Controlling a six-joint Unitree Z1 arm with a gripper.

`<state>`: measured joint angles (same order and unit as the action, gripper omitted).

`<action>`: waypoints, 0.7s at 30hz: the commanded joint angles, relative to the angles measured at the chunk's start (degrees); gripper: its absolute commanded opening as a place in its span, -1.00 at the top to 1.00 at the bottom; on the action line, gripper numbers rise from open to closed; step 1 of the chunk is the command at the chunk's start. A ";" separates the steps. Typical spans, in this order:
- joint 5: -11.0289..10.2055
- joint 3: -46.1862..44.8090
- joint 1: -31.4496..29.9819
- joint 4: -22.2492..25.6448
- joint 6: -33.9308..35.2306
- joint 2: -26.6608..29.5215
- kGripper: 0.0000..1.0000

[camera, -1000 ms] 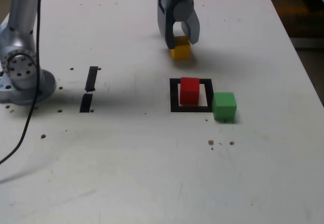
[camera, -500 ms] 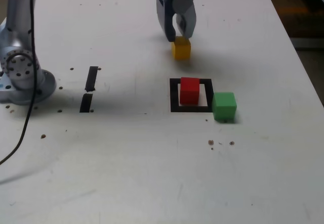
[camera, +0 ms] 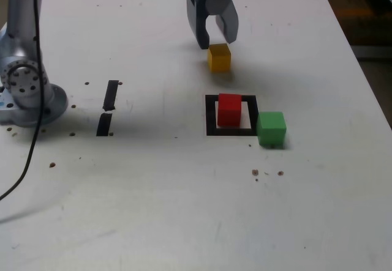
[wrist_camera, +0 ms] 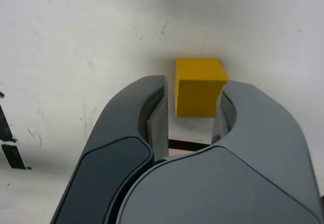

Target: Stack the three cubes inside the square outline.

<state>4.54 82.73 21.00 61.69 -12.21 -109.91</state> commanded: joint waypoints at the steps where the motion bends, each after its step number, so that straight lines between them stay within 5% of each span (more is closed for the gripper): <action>1: -0.10 0.17 -0.15 -0.63 -0.97 -1.03 -0.69; 21: 0.66 -0.72 -0.16 -3.23 -1.68 -5.81 -0.84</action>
<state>5.05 82.07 20.96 58.55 -13.82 -115.53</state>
